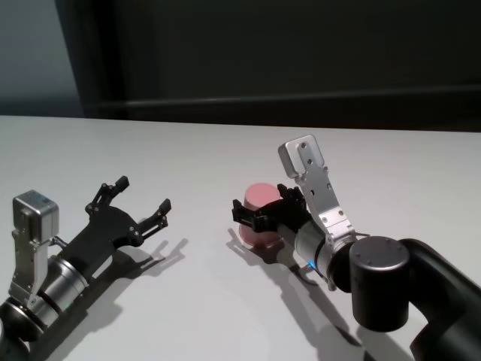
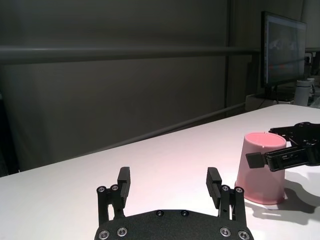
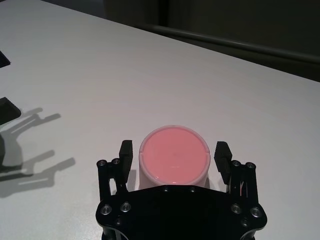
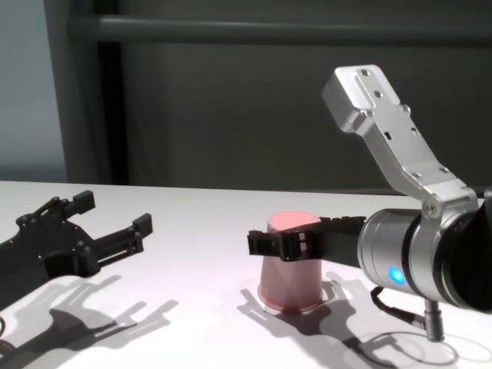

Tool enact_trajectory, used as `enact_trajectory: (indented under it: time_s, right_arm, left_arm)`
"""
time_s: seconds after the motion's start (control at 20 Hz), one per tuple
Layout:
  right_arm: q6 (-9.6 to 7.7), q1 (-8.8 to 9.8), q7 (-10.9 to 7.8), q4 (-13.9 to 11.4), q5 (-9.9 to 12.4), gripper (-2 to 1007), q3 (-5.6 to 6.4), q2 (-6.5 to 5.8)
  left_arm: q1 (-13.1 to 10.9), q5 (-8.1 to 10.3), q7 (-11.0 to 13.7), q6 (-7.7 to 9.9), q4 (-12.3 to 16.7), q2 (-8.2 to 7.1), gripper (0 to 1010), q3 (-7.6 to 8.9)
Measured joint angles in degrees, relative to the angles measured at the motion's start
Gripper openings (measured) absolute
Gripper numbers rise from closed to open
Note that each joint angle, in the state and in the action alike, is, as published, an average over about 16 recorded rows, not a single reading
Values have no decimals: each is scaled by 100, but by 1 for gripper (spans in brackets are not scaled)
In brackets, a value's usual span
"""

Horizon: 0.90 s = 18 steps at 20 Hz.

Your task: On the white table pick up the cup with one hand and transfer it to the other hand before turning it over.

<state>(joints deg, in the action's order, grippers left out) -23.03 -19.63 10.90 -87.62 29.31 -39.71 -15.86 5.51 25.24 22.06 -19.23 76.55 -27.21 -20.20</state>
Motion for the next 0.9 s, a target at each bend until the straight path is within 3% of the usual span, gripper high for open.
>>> enact_trajectory:
  time_s: [0.45,0.9]
  right_arm:
    - [25,5,7,-18,3,1002,7,-2]
    - [72,28,29,-160,-77,1002,91,27]
  left_arm:
    - [0,0,0,0,0,0,1001,0]
    - [0,0,0,0,0,0,1001,0]
